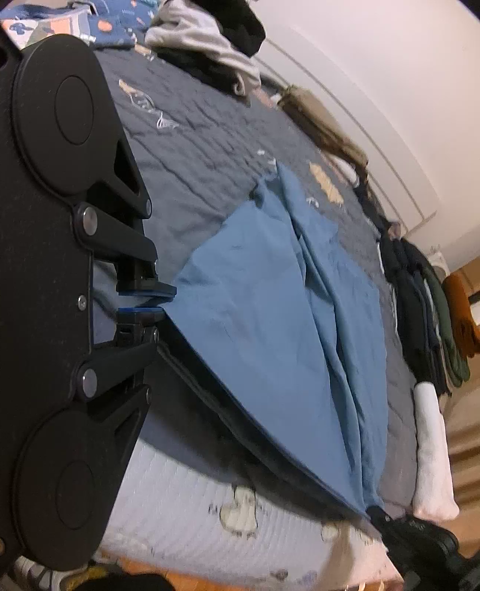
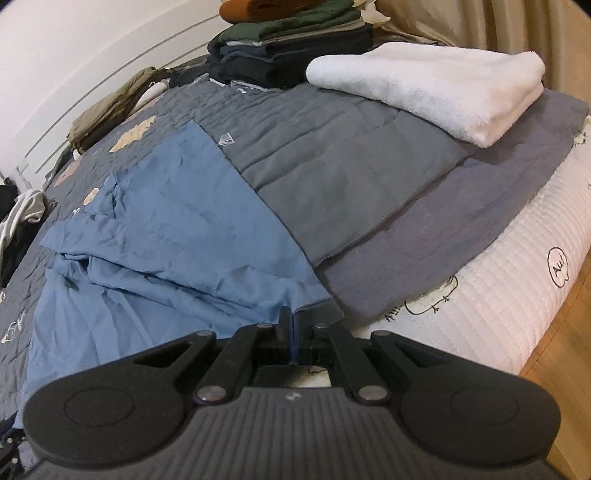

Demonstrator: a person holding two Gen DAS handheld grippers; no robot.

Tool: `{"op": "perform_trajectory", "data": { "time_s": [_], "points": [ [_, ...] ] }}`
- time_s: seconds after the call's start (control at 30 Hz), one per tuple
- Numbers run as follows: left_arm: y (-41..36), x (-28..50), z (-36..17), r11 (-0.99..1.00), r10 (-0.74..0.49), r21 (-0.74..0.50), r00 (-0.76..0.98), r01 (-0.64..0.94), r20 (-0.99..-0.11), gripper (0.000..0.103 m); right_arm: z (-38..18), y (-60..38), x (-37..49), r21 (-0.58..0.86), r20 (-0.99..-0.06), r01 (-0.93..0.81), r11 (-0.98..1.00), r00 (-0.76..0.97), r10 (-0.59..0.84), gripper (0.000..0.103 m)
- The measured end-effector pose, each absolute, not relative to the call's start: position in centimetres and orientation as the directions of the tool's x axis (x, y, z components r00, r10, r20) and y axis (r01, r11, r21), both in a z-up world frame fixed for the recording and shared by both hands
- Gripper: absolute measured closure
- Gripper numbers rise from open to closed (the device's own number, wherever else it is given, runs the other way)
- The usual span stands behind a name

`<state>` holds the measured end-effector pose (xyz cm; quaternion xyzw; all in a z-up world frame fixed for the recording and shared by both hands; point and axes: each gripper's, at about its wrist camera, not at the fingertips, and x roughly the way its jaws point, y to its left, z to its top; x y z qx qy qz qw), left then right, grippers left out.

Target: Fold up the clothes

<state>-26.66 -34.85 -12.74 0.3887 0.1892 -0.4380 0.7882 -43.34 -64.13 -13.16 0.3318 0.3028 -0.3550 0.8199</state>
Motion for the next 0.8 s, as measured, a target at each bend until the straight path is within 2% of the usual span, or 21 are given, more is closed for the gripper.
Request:
{"op": "perform_trajectory", "data": {
  "time_s": [0.27,0.33,0.47,0.53,0.6,0.63,0.73,0.8],
  "points": [
    [-33.7,-27.0,-12.8,0.295,-0.521,0.433,0.523,0.852,-0.674,0.1,-13.6,-63.6,-42.5,0.302,-0.751,0.77,0.562,0.555,-0.358,0.103],
    [-33.8,-26.7,-13.3,0.299,-0.51,0.397,0.497,0.868,-0.702,0.098,-13.9,-63.6,-42.1,0.276,-0.765,0.772,0.572,0.537,-0.356,0.102],
    [-33.9,-26.7,-14.1,0.262,-0.492,0.347,0.434,0.901,-0.755,0.088,-14.1,-63.5,-41.5,0.202,-0.792,0.784,0.587,0.483,-0.373,0.099],
    [-33.6,-27.0,-14.0,0.242,-0.502,0.323,0.403,0.915,-0.765,0.079,-14.1,-63.5,-41.7,0.193,-0.796,0.79,0.582,0.472,-0.378,0.097],
    [-33.3,-27.0,-13.5,0.238,-0.521,0.283,0.368,0.929,-0.77,0.06,-13.7,-63.8,-42.2,0.201,-0.794,0.806,0.557,0.467,-0.389,0.094],
    [-33.2,-27.0,-13.3,0.244,-0.532,0.259,0.352,0.935,-0.77,0.057,-13.5,-64.0,-42.5,0.198,-0.793,0.818,0.54,0.458,-0.403,0.092],
    [-32.7,-26.3,-12.4,0.276,-0.569,0.179,0.31,0.945,-0.762,0.057,-12.6,-64.6,-43.9,0.166,-0.779,0.864,0.475,0.41,-0.475,0.089],
    [-32.6,-25.5,-11.9,0.313,-0.583,0.126,0.295,0.941,-0.757,0.057,-12.1,-65.2,-45.0,0.193,-0.763,0.879,0.437,0.415,-0.496,0.089]
  ]
}}
